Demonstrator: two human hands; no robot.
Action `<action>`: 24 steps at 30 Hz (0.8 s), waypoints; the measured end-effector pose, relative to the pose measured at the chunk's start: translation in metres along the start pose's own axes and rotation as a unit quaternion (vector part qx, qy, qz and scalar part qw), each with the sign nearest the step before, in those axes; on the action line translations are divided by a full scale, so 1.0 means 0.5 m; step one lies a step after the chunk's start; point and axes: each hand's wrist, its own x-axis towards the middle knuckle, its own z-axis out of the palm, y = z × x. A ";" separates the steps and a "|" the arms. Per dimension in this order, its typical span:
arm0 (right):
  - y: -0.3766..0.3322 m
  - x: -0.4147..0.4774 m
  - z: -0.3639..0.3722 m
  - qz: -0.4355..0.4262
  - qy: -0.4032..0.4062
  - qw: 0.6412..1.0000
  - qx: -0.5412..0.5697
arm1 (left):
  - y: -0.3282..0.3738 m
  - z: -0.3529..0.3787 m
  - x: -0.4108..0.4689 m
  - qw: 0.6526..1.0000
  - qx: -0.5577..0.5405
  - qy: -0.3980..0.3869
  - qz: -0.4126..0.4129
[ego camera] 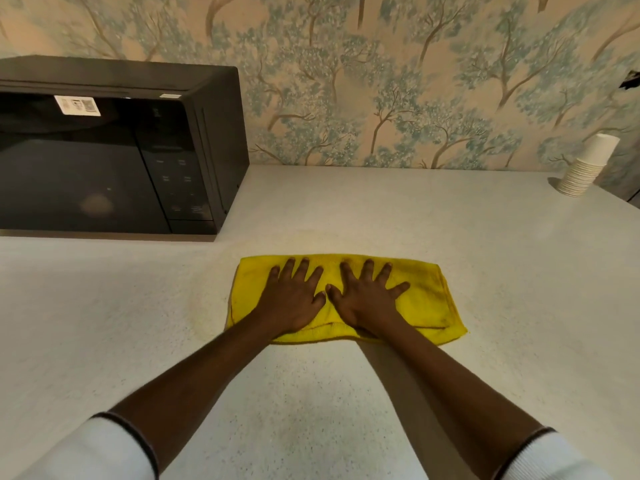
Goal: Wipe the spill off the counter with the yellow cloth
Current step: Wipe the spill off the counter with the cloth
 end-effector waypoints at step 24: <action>-0.171 -0.017 0.025 -0.115 -0.019 0.993 -0.037 | -0.166 -0.006 -0.091 0.996 0.031 -0.012 -0.086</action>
